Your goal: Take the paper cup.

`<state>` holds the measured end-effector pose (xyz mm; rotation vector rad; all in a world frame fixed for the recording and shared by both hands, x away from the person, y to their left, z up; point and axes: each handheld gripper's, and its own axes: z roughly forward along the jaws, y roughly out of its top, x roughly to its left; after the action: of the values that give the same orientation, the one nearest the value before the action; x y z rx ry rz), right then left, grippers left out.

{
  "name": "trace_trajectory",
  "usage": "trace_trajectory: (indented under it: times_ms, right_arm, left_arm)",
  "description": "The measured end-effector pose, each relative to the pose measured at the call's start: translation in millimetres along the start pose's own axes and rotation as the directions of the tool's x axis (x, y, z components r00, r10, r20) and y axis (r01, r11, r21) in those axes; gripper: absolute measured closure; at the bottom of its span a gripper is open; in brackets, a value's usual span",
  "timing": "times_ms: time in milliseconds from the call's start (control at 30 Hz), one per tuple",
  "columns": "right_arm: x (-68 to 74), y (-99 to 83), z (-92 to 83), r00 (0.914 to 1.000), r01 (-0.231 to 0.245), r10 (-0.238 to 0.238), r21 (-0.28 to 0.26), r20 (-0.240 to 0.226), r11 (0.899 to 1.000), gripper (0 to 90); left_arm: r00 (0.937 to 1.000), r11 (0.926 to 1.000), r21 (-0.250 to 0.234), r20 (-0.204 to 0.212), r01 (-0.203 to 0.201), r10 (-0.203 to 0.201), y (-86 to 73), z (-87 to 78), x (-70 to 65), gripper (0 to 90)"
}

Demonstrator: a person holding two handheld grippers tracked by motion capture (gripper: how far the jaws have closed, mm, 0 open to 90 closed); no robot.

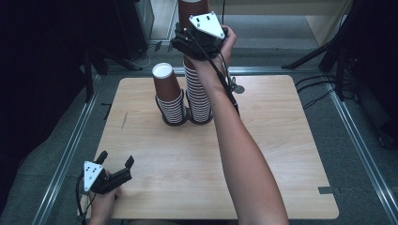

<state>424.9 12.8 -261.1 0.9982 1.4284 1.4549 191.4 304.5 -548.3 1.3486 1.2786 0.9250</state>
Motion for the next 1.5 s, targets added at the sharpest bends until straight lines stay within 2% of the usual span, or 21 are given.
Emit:
trace_trajectory:
  times_ms: [300,767,867,1133,1267,1500]
  right_arm:
    - [-4.3,11.9,-7.5,1.0,0.004,-0.004,-0.021,0.0,1.0,12.9]
    - [-6.2,27.3,-33.4,0.9994,0.025,-0.027,-0.059,-0.022,0.998,12.8]
    - [-9.0,26.4,-38.5,0.9988,0.045,-0.046,-0.056,-0.017,0.997,12.8]
    - [-24.6,20.2,-54.1,0.999,0.043,-0.043,-0.05,-0.007,0.998,12.8]
    - [-31.4,12.6,-63.0,0.9982,0.06,-0.06,-0.044,0.005,0.997,12.8]
    - [-42.7,-3.1,-78.8,0.9992,0.039,-0.039,-0.035,0.004,0.999,12.8]
  left_arm:
    - [1.0,1.0,0.0,-0.002,0.0,0.0,0.1,0.4,-0.1,0.0]
    - [0.9999,0.9999,0.002,-0.002,-0.011,0.011,0.0,0.5,-1.4,0.0]
    - [0.9999,0.9999,0.002,-0.002,-0.013,0.013,-0.1,0.5,-1.6,0.0]
    - [0.9999,0.9999,0.002,-0.002,-0.016,0.016,-0.3,0.8,-2.6,0.0]
    - [0.9998,0.9998,0.003,0.0,-0.017,0.017,-0.3,0.9,-2.7,0.0]
    - [0.9996,0.9996,0.007,-0.002,-0.026,0.026,-0.4,1.1,-3.5,0.0]
